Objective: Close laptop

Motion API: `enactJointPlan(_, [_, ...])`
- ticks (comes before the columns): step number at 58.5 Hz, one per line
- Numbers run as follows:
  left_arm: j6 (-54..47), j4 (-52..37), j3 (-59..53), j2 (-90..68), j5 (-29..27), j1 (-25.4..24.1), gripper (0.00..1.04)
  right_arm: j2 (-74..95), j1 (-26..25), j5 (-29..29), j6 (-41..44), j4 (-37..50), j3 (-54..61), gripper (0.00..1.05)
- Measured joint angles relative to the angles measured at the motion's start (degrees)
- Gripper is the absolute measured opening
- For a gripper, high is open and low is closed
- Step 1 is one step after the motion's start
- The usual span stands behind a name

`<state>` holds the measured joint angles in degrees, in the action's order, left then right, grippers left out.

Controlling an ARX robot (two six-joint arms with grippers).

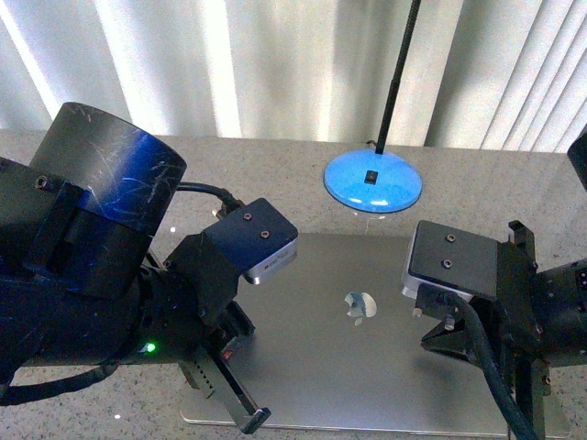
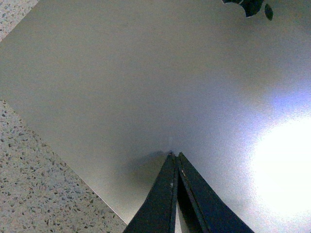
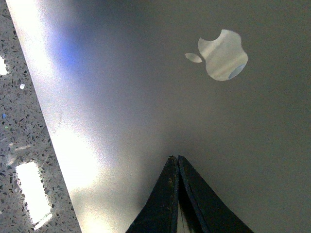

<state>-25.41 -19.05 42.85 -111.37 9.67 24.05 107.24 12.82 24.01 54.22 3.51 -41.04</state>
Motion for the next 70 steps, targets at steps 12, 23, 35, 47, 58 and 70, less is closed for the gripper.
enactJointPlan(12, [0.33,-0.96,-0.44,-0.31,1.11,-0.87,0.04,1.22,0.52,-0.15,-1.31,1.2,0.28,0.03])
enactJointPlan(23, [2.43,-3.58,-1.88,-0.2,0.94,-1.92,0.04,1.16,0.98,0.0,-3.54,4.22,1.33,0.03])
enactJointPlan(35, [10.47,-13.05,-5.51,2.58,-2.86,-5.03,0.08,-2.23,1.42,-3.56,-13.42,17.31,3.45,0.03])
enactJointPlan(47, [15.06,-14.58,-5.57,5.05,-3.61,-6.16,0.4,-7.23,1.27,-7.17,-28.24,24.9,2.05,0.33])
enactJointPlan(58, [21.62,-42.34,-14.27,-0.11,-20.28,-5.29,0.25,-1.64,2.51,-31.1,-42.66,56.78,12.07,0.29])
enactJointPlan(70, [24.02,-59.45,-22.84,4.79,-24.2,-9.27,0.04,-10.4,-1.18,-35.69,-51.67,74.99,22.77,0.03])
